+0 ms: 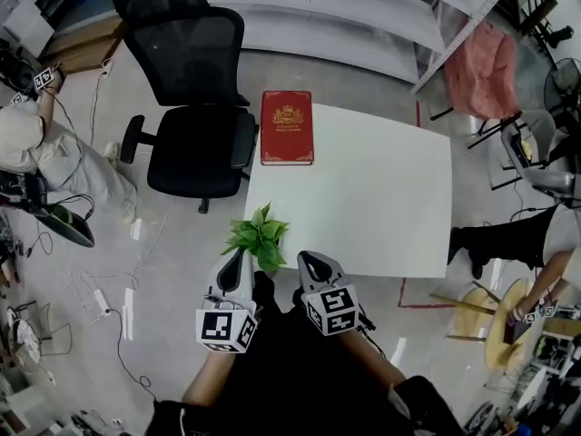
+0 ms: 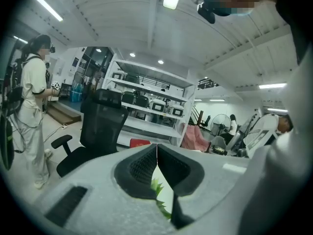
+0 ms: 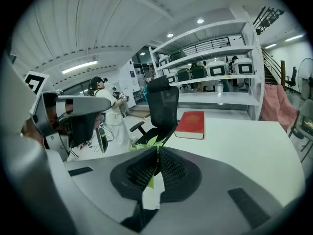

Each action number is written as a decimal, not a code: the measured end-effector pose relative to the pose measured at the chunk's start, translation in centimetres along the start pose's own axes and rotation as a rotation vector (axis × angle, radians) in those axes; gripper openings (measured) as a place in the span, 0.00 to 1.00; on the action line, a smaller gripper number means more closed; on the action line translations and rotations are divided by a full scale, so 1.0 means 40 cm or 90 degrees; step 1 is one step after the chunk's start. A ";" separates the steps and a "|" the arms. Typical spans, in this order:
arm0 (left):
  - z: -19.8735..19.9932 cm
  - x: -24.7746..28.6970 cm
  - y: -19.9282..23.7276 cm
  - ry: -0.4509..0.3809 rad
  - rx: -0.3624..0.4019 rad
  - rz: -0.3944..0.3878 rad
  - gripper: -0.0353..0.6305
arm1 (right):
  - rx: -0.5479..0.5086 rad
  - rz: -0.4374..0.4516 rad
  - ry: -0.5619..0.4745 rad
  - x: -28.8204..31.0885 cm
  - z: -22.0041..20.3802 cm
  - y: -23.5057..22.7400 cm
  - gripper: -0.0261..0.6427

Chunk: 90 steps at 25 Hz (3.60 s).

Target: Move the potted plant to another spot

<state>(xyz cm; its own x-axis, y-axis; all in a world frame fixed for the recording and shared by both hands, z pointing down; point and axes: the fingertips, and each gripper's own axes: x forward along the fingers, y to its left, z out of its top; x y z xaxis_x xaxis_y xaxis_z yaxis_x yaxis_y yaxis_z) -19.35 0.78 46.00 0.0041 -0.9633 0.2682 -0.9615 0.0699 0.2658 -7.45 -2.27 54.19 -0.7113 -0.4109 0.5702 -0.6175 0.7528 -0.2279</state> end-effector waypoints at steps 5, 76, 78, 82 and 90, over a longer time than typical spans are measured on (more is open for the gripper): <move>0.021 0.065 0.057 0.015 0.020 -0.066 0.08 | 0.026 -0.034 0.050 0.085 -0.025 0.007 0.06; 0.027 0.178 0.215 0.075 0.030 -0.192 0.08 | 0.268 -0.056 0.258 0.351 -0.239 -0.048 0.07; 0.025 0.184 0.210 0.078 0.031 -0.195 0.08 | 0.275 -0.057 0.251 0.344 -0.233 -0.054 0.07; 0.016 0.196 0.184 0.083 0.038 -0.209 0.08 | 0.285 -0.067 0.238 0.319 -0.226 -0.077 0.07; 0.012 0.220 0.070 0.076 0.041 -0.219 0.08 | 0.309 -0.078 0.199 0.237 -0.216 -0.184 0.07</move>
<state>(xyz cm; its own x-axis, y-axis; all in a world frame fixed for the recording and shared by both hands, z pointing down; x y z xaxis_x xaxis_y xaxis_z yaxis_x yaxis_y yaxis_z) -22.13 -7.64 48.66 0.3585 -0.8904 0.2805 -0.9136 -0.2729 0.3015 -6.75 -7.25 68.08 -0.5386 -0.2532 0.8036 -0.8240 0.3575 -0.4396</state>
